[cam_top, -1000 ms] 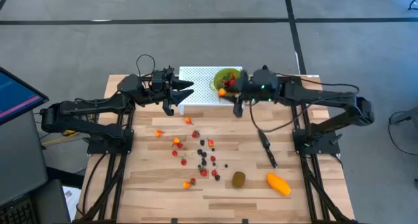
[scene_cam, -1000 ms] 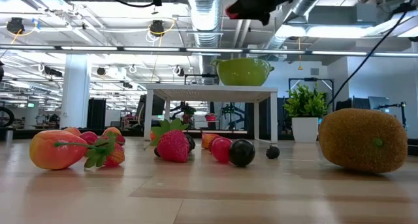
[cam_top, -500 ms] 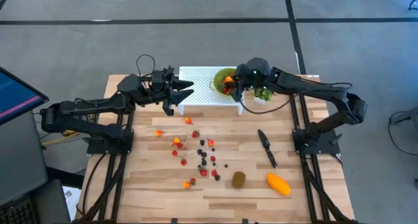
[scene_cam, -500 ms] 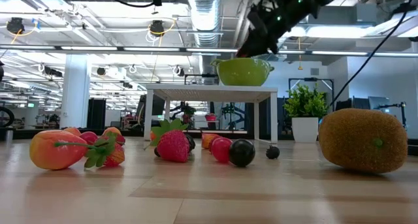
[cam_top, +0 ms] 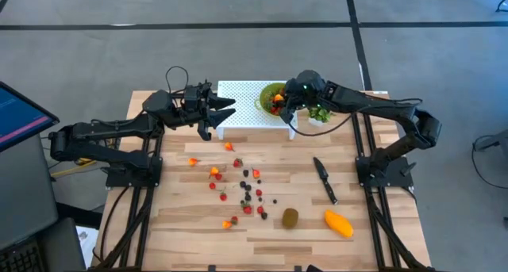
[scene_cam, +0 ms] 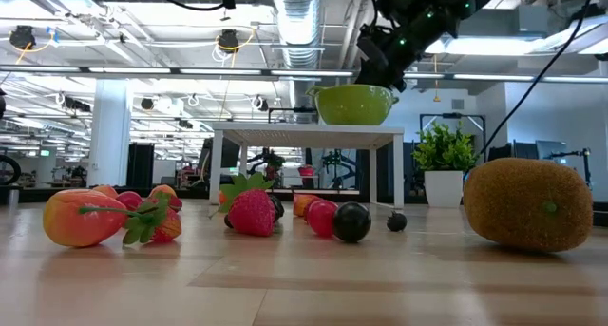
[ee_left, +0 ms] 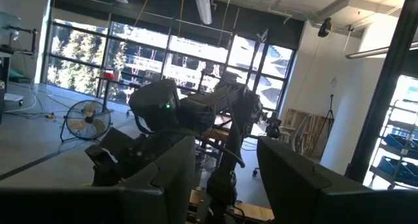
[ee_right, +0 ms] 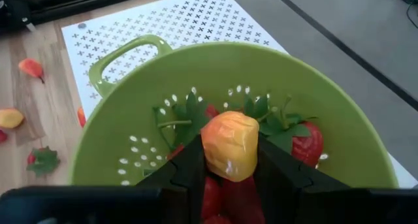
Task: Pick & Place Fruit
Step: Put the yellow pear into the green strainer bowl, then put the black blueberry into the green strainer bowl
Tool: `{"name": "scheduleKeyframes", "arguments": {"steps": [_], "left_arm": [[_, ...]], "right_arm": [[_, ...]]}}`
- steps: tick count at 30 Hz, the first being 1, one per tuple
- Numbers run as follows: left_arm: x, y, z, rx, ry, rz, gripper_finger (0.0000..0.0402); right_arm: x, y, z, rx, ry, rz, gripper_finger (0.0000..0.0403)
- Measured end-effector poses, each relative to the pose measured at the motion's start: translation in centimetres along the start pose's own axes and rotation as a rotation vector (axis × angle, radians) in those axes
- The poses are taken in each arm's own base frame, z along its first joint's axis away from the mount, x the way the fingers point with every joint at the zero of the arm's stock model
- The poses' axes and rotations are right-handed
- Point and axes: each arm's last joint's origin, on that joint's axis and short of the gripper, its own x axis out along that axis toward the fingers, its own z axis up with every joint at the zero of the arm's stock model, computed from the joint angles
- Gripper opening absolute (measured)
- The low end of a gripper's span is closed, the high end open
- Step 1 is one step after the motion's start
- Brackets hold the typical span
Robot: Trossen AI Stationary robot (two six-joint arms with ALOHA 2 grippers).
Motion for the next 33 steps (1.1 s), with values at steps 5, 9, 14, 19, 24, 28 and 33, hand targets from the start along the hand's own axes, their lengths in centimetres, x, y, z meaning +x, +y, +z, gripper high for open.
{"name": "scheduleKeyframes", "arguments": {"steps": [5, 9, 14, 19, 24, 28, 33], "left_arm": [[0.0, 0.0, 0.0, 0.000, 0.000, 0.000, 0.0159], [0.0, 0.0, 0.0, 0.000, 0.000, 0.000, 0.0159], [0.0, 0.0, 0.0, 0.000, 0.000, 0.000, 0.0159], [0.0, 0.0, 0.0, 0.000, 0.000, 0.000, 0.0159], [0.0, 0.0, 0.0, 0.000, 0.000, 0.000, 0.0159], [0.0, 0.0, 0.0, 0.000, 0.000, 0.000, 0.0159], [0.0, 0.0, 0.0, 0.000, 0.000, 0.000, 0.0159]], "right_arm": [[0.0, -0.1, 0.0, 0.030, 0.000, -0.002, 0.0105], [0.0, -0.3, 0.0, 0.034, -0.001, -0.007, 0.0134], [0.0, -0.3, 0.0, 0.032, -0.001, -0.007, 0.0195], [-0.2, -0.2, 0.5, 0.030, -0.011, -0.004, 0.0243], [-2.1, 1.3, 2.9, -0.022, -0.101, 0.034, 0.0252], [-4.7, 3.6, 5.0, -0.105, -0.192, 0.095, 0.0247], [-7.7, 6.9, 6.5, -0.173, -0.274, 0.192, 0.0245]]}}
